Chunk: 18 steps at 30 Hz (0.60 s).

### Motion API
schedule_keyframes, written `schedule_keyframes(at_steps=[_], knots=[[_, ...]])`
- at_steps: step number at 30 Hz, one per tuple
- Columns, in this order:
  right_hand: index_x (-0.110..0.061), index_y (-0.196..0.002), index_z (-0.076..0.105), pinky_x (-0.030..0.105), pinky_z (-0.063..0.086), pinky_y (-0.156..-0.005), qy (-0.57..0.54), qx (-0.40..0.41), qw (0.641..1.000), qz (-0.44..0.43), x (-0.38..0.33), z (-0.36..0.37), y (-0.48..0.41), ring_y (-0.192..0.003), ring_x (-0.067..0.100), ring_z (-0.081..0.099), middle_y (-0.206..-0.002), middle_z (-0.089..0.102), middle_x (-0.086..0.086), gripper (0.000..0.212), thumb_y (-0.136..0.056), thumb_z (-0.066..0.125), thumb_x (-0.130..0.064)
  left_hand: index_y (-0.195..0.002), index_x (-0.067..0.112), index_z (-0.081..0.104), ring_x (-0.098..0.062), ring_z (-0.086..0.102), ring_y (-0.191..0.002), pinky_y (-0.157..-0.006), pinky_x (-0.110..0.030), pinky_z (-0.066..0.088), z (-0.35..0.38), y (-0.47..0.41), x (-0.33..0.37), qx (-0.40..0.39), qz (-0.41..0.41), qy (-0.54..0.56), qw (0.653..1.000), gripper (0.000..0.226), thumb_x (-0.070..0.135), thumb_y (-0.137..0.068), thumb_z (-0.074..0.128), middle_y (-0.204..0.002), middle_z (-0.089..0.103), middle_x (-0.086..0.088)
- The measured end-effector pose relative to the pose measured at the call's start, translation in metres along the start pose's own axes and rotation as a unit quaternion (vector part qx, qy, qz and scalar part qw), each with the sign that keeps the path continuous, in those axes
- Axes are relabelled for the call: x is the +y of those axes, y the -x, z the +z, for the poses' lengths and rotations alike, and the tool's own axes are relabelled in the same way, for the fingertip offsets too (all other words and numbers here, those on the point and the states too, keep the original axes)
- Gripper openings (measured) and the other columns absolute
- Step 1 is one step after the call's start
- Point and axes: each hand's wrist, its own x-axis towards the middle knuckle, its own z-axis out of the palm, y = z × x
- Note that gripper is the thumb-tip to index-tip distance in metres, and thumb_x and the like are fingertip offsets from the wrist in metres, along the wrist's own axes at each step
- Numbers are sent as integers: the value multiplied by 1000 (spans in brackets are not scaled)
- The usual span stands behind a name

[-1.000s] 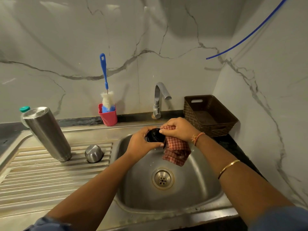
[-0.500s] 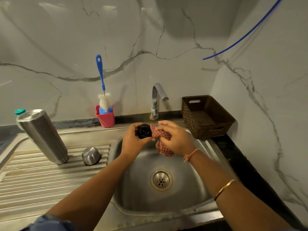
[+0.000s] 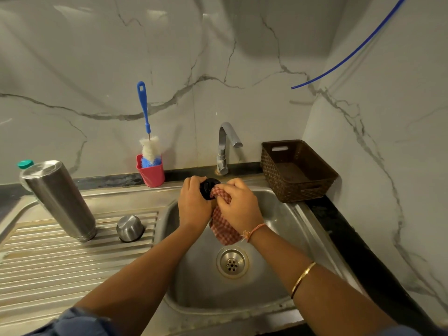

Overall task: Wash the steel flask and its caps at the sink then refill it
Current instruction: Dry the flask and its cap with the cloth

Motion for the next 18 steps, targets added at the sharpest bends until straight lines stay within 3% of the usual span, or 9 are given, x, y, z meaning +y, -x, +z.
schedule_keyframes(at_steps=[3, 6, 10, 14, 18], knots=[[-10, -110, 67, 14, 42, -79, -25, -17, 999, -27, 0, -4, -2, -90, 12, 56, -107, 57, 3, 24, -88, 58, -12, -110, 15, 52, -8, 48, -90, -68, -11, 36, -3, -1, 0, -32, -8, 20, 999, 35, 13, -80, 71, -107, 49, 2], [-9, -112, 66, 15, 43, -84, -38, -50, 997, -50, 4, -14, -7, -94, 9, 52, -111, 56, 5, 25, -89, 56, -8, -123, 16, 49, -6, 47, -101, -75, -8, 37, -7, -5, 3, -101, 10, 43, 994, 48, 12, -80, 72, -115, 46, 5], [-10, -112, 66, 2, 35, -84, -40, -64, 995, -59, 8, -23, -14, -97, 6, 48, -114, 53, 4, 26, -88, 55, -5, -131, 17, 48, -11, 48, -114, -98, -25, 41, -11, -9, 3, -168, 45, 44, 984, 57, 13, -80, 73, -124, 47, 2], [-11, -111, 65, 0, 35, -83, -30, -32, 999, -24, 16, -19, -11, -96, 6, 48, -114, 51, 5, 27, -86, 58, -7, -125, 16, 54, -7, 47, -110, -95, -23, 38, -12, -10, 6, -115, 50, 37, 991, 50, 14, -79, 74, -114, 49, 10], [-13, -101, 61, 28, 53, -74, 12, 44, 999, 26, 2, -2, 3, -85, 16, 60, -99, 61, 2, 17, -86, 58, -21, -120, 16, 51, -6, 47, -103, -87, -20, 37, -6, -5, 10, -43, 7, 45, 998, 44, 14, -81, 71, -112, 48, 8]])
